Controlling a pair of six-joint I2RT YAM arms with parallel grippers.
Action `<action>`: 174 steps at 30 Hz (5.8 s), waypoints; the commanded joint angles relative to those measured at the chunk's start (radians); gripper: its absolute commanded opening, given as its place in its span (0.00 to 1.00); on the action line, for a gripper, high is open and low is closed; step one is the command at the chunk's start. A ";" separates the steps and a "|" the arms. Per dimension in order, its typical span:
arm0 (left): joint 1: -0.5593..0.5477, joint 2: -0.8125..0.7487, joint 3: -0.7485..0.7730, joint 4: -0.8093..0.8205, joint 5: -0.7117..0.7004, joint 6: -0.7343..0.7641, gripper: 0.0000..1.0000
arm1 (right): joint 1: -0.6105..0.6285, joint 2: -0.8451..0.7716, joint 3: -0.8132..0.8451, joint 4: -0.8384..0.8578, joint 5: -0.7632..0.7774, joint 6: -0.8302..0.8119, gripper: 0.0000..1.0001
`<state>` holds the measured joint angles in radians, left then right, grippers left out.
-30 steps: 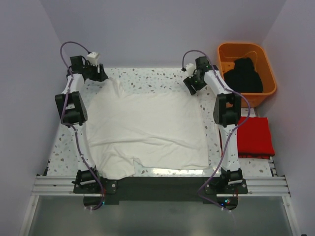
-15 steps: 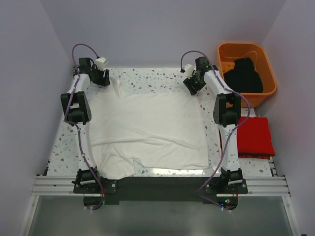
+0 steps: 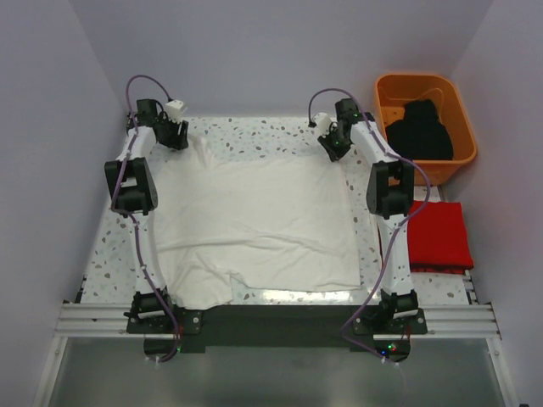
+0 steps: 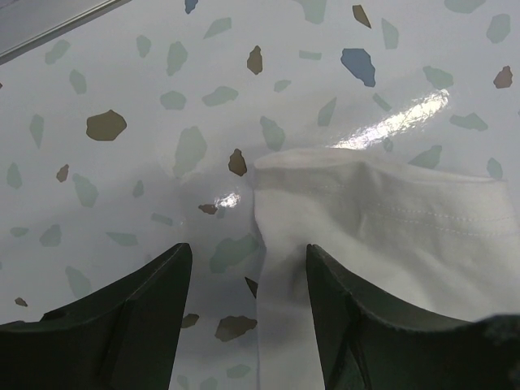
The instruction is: Fold and stack the t-shirts
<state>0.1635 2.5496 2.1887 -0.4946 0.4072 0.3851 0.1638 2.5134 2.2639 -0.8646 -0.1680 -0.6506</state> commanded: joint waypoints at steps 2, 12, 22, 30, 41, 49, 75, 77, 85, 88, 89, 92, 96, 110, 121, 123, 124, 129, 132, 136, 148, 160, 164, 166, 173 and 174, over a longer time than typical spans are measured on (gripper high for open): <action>0.001 -0.031 0.009 -0.098 -0.050 0.003 0.62 | -0.001 0.044 0.033 -0.056 -0.018 -0.057 0.04; 0.001 -0.081 0.019 -0.067 0.005 -0.071 0.65 | -0.001 0.013 -0.017 -0.030 -0.010 -0.067 0.00; 0.001 -0.071 0.034 -0.048 0.033 -0.143 0.64 | 0.000 0.010 -0.023 -0.030 -0.007 -0.061 0.00; 0.001 -0.020 0.046 -0.065 -0.014 -0.147 0.60 | 0.000 0.007 -0.023 -0.033 -0.004 -0.061 0.00; 0.001 0.038 0.074 -0.035 0.054 -0.163 0.42 | -0.001 0.002 -0.023 -0.037 -0.004 -0.067 0.00; 0.013 0.018 0.123 0.106 0.137 -0.187 0.00 | -0.004 -0.041 -0.009 0.019 -0.005 -0.029 0.00; 0.070 -0.477 -0.329 0.166 0.351 0.095 0.00 | -0.026 -0.355 -0.228 0.000 -0.123 -0.121 0.00; 0.073 -0.532 -0.380 0.120 0.341 0.145 0.00 | -0.026 -0.372 -0.251 -0.017 -0.133 -0.138 0.00; 0.071 -0.768 -0.666 0.031 0.292 0.319 0.00 | -0.026 -0.471 -0.365 -0.047 -0.154 -0.202 0.00; 0.076 -0.859 -0.766 0.022 0.260 0.345 0.00 | -0.026 -0.496 -0.424 -0.060 -0.157 -0.239 0.00; 0.077 -0.900 -0.788 0.022 0.256 0.347 0.00 | -0.026 -0.511 -0.437 -0.059 -0.157 -0.250 0.00; 0.096 -0.974 -0.859 0.002 0.248 0.353 0.00 | -0.026 -0.547 -0.501 -0.062 -0.148 -0.300 0.00; 0.114 -1.064 -0.941 -0.065 0.228 0.386 0.00 | -0.026 -0.587 -0.573 -0.063 -0.143 -0.351 0.00; 0.116 -1.080 -1.230 -0.039 0.084 0.354 0.00 | 0.012 -0.551 -0.730 -0.030 -0.108 -0.365 0.00; 0.122 -1.028 -1.175 -0.036 0.070 0.299 0.00 | 0.031 -0.518 -0.627 -0.082 -0.110 -0.343 0.00; 0.133 -1.023 -1.112 -0.068 0.084 0.308 0.00 | 0.031 -0.524 -0.606 -0.114 -0.105 -0.357 0.00; 0.140 -1.023 -1.094 -0.082 0.100 0.317 0.00 | 0.029 -0.528 -0.595 -0.123 -0.103 -0.362 0.00; 0.156 -1.052 -1.011 -0.197 0.151 0.402 0.00 | 0.026 -0.590 -0.641 -0.160 -0.082 -0.425 0.00; 0.154 -1.072 -1.052 -0.226 0.154 0.460 0.00 | 0.026 -0.599 -0.681 -0.149 -0.077 -0.439 0.00; 0.154 -1.080 -1.150 -0.208 0.119 0.521 0.00 | 0.028 -0.590 -0.741 -0.139 -0.080 -0.429 0.00; 0.163 -0.954 -1.031 -0.331 0.197 0.597 0.44 | 0.046 -0.570 -0.672 -0.229 -0.085 -0.413 0.54; 0.071 -0.687 -0.866 -0.302 0.219 0.411 0.45 | 0.048 -0.435 -0.460 -0.315 -0.177 -0.179 0.38; 0.070 -0.640 -0.851 -0.288 0.186 0.394 0.45 | 0.065 -0.415 -0.409 -0.304 -0.220 -0.110 0.40; 0.068 -0.626 -0.848 -0.289 0.164 0.394 0.45 | 0.082 -0.413 -0.391 -0.289 -0.248 -0.069 0.41; 0.068 -0.635 -0.857 -0.351 0.165 0.439 0.39 | 0.225 -0.369 -0.314 -0.070 -0.350 0.146 0.45; 0.073 -0.658 -0.865 -0.346 0.166 0.436 0.40 | 0.241 -0.346 -0.293 -0.030 -0.370 0.231 0.45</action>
<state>0.2287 1.9316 1.3033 -0.8112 0.5606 0.8047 0.3515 2.1304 1.9072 -1.0496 -0.4351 -0.6071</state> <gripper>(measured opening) 0.394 0.449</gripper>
